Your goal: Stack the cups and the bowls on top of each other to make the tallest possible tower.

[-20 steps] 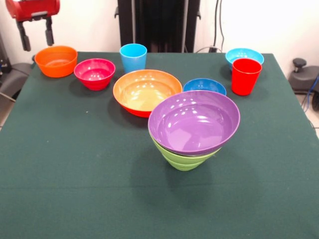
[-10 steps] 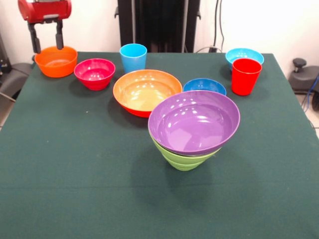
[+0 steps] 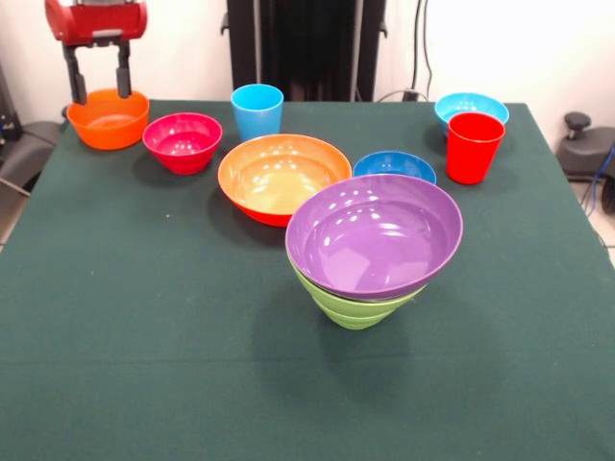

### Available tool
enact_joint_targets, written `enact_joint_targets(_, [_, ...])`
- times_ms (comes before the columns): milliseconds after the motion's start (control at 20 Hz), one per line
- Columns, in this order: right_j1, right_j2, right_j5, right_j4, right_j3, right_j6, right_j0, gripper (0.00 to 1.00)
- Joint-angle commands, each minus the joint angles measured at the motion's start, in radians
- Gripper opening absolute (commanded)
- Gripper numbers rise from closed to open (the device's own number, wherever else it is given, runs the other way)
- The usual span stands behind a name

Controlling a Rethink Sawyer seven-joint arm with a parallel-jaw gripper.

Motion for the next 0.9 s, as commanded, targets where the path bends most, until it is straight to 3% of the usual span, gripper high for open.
enact_joint_targets(50, [0.073,-0.048,-0.080,-0.002,0.038,0.245,0.095,1.00])
enact_joint_targets(900, [0.171,-0.102,-0.174,-0.040,-0.030,0.283,0.150,1.00])
